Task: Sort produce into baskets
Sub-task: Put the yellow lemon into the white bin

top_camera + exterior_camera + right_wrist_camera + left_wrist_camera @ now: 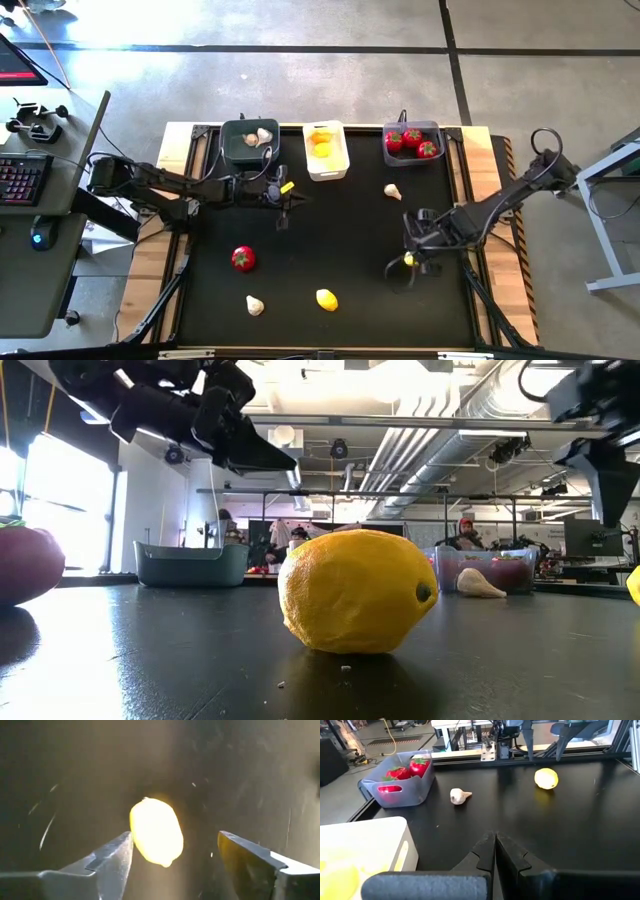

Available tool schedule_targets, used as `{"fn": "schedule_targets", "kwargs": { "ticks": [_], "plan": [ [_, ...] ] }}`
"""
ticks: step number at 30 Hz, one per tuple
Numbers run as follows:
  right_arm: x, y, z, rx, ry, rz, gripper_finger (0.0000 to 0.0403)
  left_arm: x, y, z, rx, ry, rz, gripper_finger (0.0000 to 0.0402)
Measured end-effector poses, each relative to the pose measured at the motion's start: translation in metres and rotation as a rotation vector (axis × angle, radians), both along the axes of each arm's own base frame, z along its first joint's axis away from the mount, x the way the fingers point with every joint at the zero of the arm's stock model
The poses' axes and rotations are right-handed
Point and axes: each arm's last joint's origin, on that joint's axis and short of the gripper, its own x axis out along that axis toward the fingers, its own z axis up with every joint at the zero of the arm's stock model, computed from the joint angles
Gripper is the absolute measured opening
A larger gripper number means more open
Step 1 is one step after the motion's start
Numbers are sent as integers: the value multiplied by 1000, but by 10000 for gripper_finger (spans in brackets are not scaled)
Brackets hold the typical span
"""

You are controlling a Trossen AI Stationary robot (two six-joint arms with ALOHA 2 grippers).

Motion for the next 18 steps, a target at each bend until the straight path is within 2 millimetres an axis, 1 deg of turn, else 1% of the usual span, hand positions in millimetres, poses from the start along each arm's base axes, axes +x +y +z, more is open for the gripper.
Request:
{"fn": "schedule_targets", "kwargs": {
  "ticks": [4,9,11,15,18],
  "plan": [
    [-1,8,1,-39,-42,135,291,0,-4,0,9,1,12,0],
    [0,9,0,-41,-61,192,291,0,-5,0,19,3,33,0],
    [0,10,-7,-25,-71,205,291,0,-5,0,20,3,35,0],
    [-2,10,-25,16,-74,211,291,0,-5,0,21,3,37,0],
    [-4,10,-30,8,-80,218,291,0,-5,0,22,3,37,0]
  ]
}}
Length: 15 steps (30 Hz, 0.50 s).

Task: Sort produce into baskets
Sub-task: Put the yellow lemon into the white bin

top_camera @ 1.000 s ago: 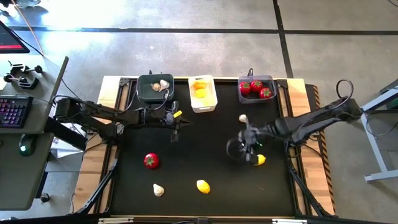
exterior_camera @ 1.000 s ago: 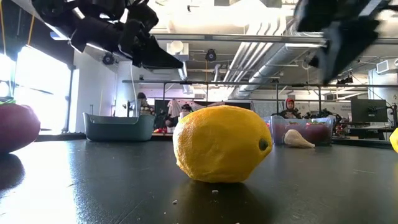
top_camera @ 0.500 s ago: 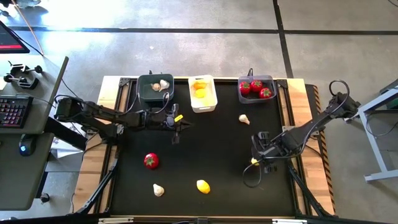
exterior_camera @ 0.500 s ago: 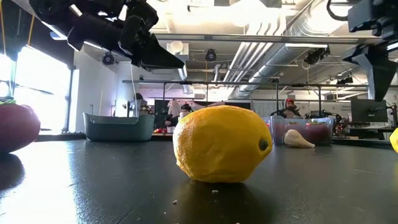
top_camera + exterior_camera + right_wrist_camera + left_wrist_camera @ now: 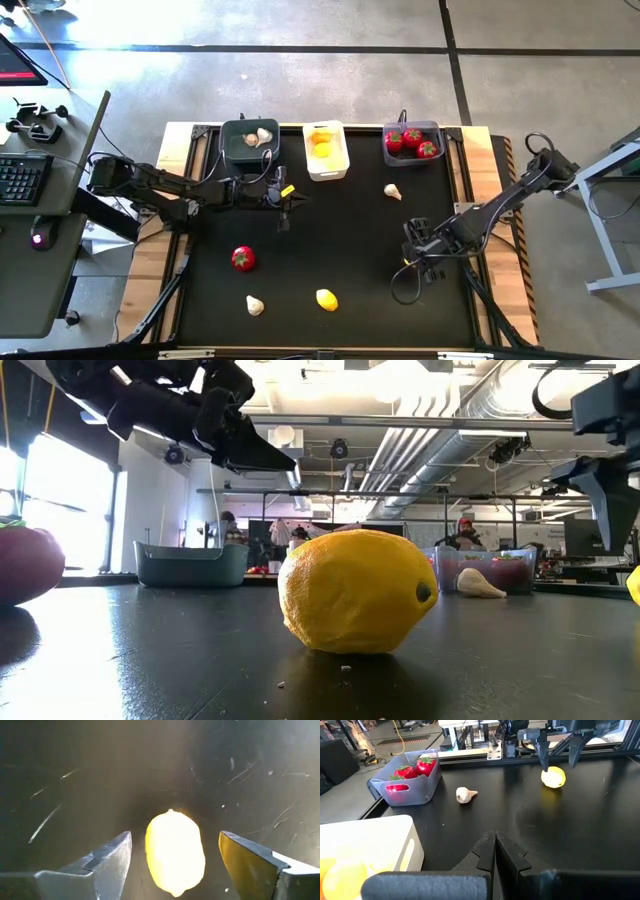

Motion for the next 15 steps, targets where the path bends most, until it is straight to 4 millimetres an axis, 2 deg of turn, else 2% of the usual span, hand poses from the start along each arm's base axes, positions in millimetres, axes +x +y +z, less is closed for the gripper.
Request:
{"fn": "schedule_targets", "kwargs": {
  "ticks": [10,12,15],
  "plan": [
    [-7,-4,-14,-18,50,15,289,0,0,0,-6,2,10,0],
    [-7,-6,-15,-17,51,13,278,0,1,0,-11,-1,23,0],
    [-4,-9,-16,5,54,-33,241,0,2,0,-10,1,62,0]
  ]
}}
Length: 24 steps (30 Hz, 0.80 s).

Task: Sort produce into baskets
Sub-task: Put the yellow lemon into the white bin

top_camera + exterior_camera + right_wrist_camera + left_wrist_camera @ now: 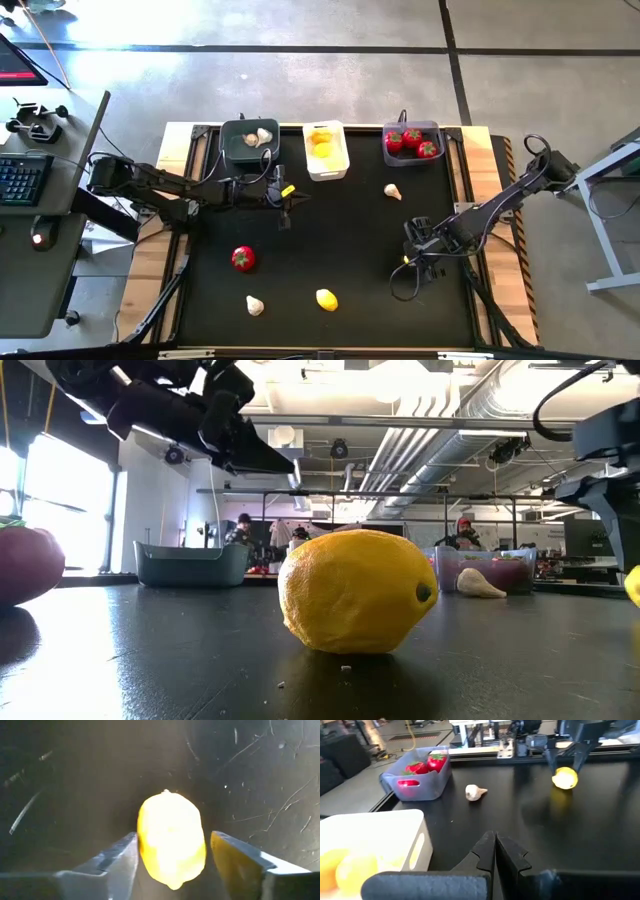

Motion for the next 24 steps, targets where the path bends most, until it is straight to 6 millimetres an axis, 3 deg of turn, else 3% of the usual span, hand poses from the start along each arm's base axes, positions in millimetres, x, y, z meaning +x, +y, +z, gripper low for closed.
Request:
{"fn": "schedule_targets", "kwargs": {
  "ticks": [9,14,21,24],
  "plan": [
    [21,-16,4,148,-75,-202,86,0,1,1,-61,-21,36,0],
    [41,-31,14,182,-214,-150,56,0,0,1,-90,-27,42,0],
    [67,-75,26,120,-467,-172,14,1,4,6,-103,-95,120,0],
    [68,-87,31,125,-450,-194,1,0,5,3,-103,-67,127,0]
  ]
}}
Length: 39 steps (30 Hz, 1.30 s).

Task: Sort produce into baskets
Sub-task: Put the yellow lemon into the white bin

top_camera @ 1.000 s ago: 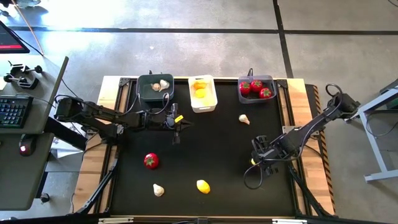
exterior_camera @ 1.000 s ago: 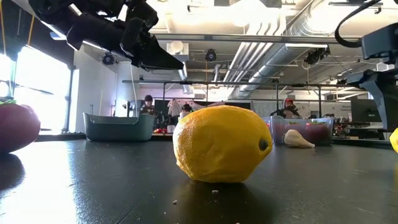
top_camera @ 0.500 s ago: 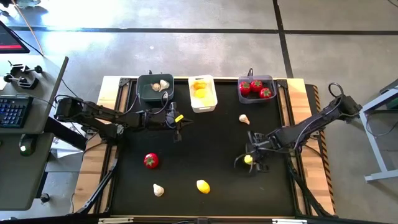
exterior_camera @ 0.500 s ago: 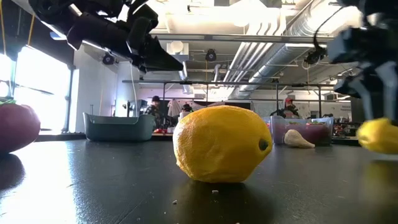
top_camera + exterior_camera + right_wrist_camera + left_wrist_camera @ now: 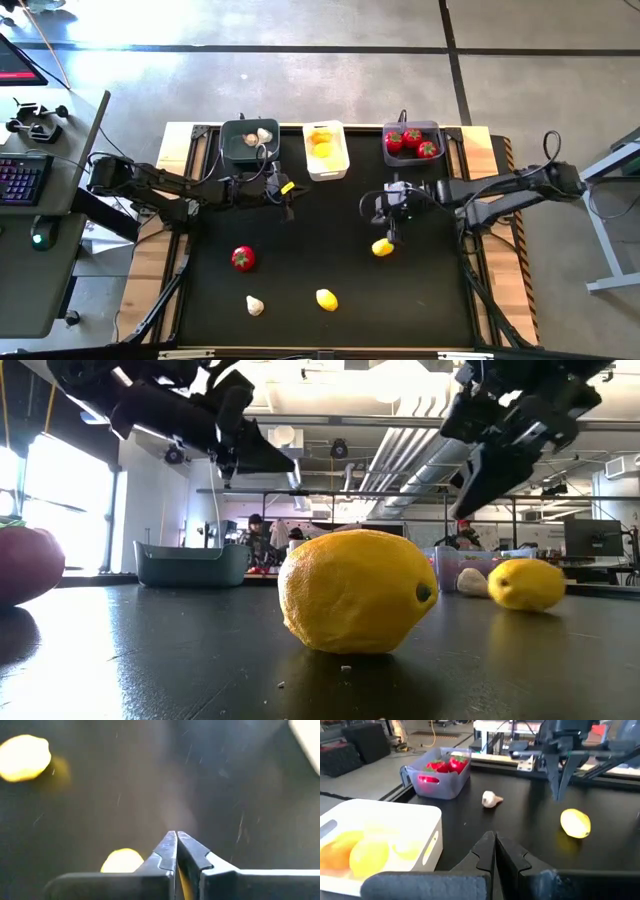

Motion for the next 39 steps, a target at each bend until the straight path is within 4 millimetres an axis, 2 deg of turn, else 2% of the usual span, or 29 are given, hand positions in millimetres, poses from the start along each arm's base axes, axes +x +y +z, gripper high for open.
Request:
{"fn": "schedule_targets", "kwargs": {
  "ticks": [4,9,15,20,25,29,35,39],
  "plan": [
    [-8,8,5,-9,146,68,29,-5,1,-10,-12,34,8,0],
    [-10,23,6,-32,176,134,129,-9,1,-15,-28,31,13,0],
    [3,41,-20,-165,255,217,244,-10,4,-17,-18,39,24,0],
    [12,54,-39,-268,289,256,281,-11,12,-17,41,64,38,0],
    [18,56,-49,-210,297,163,271,-13,26,-17,126,92,59,0],
    [27,51,-46,-162,225,77,225,-15,37,-17,132,102,66,0],
    [36,19,-43,-117,190,29,117,-17,48,-17,75,84,111,0],
    [41,-5,-37,-113,169,44,83,-17,48,-18,57,81,117,0]
  ]
}}
